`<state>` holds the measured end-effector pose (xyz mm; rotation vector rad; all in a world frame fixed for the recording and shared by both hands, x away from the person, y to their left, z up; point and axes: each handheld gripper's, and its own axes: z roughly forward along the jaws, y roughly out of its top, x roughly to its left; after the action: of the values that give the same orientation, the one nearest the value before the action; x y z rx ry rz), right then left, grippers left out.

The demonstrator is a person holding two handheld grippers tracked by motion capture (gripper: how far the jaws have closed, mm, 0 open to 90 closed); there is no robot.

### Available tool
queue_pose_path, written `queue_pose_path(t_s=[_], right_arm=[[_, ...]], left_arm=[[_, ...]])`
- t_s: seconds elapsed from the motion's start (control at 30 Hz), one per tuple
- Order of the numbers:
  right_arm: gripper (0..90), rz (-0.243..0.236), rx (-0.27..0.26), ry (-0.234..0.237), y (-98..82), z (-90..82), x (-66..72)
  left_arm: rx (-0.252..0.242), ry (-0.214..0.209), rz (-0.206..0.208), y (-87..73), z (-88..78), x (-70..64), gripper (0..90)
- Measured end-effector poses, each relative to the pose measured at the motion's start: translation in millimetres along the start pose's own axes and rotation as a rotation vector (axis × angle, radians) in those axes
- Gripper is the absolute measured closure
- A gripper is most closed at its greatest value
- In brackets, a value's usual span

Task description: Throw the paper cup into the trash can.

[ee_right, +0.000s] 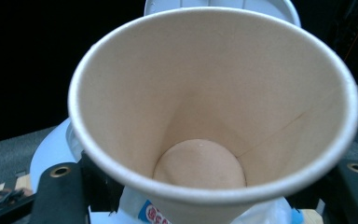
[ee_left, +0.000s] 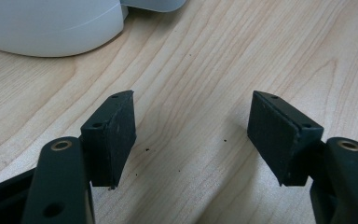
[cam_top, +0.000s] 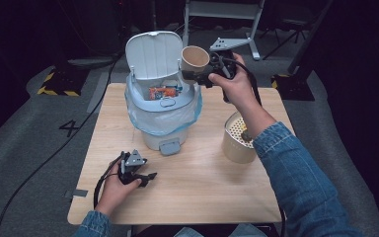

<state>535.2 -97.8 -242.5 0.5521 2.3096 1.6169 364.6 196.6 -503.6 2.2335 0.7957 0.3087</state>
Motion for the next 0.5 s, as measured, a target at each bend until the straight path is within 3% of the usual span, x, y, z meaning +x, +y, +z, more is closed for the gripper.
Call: queue_pose_path(t_s=[0.5], right_arm=[[29.6, 0.002, 0.047, -0.047, -3.2, 44.8, -0.6]], left_arm=[[0.0, 0.0, -0.001, 1.0, 0.9, 0.6, 32.5]])
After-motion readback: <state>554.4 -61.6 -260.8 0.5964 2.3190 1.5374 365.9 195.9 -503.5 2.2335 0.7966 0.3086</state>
